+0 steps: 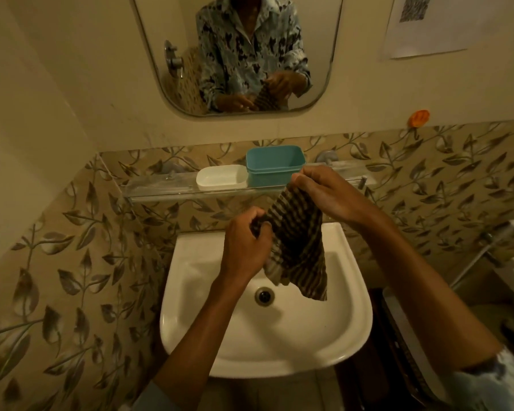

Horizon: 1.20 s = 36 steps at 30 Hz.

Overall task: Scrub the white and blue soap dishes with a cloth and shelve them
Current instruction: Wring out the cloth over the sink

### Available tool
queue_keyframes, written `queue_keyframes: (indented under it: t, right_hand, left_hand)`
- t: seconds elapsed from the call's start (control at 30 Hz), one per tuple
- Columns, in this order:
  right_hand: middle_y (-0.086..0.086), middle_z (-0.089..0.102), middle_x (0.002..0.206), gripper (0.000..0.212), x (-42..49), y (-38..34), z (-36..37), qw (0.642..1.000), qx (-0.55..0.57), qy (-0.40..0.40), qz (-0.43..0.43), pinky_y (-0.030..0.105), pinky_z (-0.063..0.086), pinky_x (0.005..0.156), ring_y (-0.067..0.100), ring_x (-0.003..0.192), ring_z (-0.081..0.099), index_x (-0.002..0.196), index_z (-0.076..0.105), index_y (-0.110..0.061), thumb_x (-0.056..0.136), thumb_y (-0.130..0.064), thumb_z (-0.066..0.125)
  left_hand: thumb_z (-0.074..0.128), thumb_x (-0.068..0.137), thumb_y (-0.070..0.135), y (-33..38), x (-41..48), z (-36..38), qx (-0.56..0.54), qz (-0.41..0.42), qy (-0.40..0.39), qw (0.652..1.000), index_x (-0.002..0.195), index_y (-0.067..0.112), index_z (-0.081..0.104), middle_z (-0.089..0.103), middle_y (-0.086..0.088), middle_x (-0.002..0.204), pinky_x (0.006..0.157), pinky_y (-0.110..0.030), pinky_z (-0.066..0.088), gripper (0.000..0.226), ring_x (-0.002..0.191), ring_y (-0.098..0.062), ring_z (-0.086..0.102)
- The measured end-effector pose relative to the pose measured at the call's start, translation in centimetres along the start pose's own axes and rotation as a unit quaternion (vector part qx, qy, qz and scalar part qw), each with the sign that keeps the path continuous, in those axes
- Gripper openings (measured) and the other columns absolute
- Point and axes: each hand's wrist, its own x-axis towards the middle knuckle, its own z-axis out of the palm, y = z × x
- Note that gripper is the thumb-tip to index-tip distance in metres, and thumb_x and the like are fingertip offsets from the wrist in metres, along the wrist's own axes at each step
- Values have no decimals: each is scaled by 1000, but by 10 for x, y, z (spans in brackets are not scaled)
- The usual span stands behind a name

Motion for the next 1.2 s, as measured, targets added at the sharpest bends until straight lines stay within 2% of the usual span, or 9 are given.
queue_keyframes:
  t: [0.07,0.17,0.3,0.47,0.57,0.7,0.83,0.97,1.2]
  right_hand:
    - [7,66,91,21,-2,6,-7,999,5,-38,34,36,50,75,17,86,62,100,62,-6,92,-25,59]
    - [-9,61,83,18,-8,13,-16,998,-36,-41,42,25,46,66,7,79,60,84,55,-31,87,-17,67]
    - [5,59,86,24,-19,20,-29,989,-140,29,45,39,52,70,24,82,59,72,53,-24,80,-21,75]
    - [-1,63,80,16,-44,40,-41,988,-133,50,62,28,50,62,17,76,61,75,60,-18,79,-19,75]
    - [-1,59,81,17,-69,67,-36,965,-240,7,105,30,44,61,19,77,58,80,59,-14,78,-17,76]
    - [-3,62,75,16,-108,99,-41,977,-140,107,122,28,51,61,13,74,61,75,61,-14,76,-7,75]
    - [-1,59,71,17,-136,124,-61,972,-122,143,139,35,50,64,19,72,61,74,58,-8,75,-1,74]
    - [-11,57,67,23,-163,151,-83,965,-128,179,145,9,39,54,-7,63,55,69,57,-15,75,2,72]
    - [7,62,72,18,-218,252,-133,957,-102,164,215,36,48,63,22,70,60,71,59,-7,74,4,72]
  left_hand:
    - [51,92,17,-1,5,-4,-4,7,-14,1000,92,22,61,65,6,86,71,-26,52,11,82,-5,61]
    - [53,92,20,-3,17,-11,28,39,-29,998,98,16,64,67,1,92,77,-34,53,13,87,-13,62]
    - [56,91,30,0,36,-26,65,69,-42,995,86,24,65,65,10,80,67,-26,49,12,76,-2,59]
    - [55,90,37,4,32,-12,-2,40,-88,995,78,30,64,65,10,79,59,-7,44,16,73,3,59]
    - [55,93,29,-7,13,18,36,9,-222,974,83,14,65,67,-6,83,69,-22,46,20,77,-12,61]
    - [52,96,27,-5,-2,45,-31,39,-229,972,81,16,63,63,1,75,61,-10,39,21,66,2,54]
    - [43,99,27,14,-21,86,-26,55,-292,955,83,11,57,56,3,73,67,-25,42,27,69,-7,53]
    - [42,99,32,29,-37,131,-47,39,-322,945,84,13,56,59,-11,77,63,-32,42,28,68,-20,55]
    - [62,88,32,33,-81,250,-56,-40,-395,916,84,35,58,62,15,77,63,-7,44,6,74,7,60]
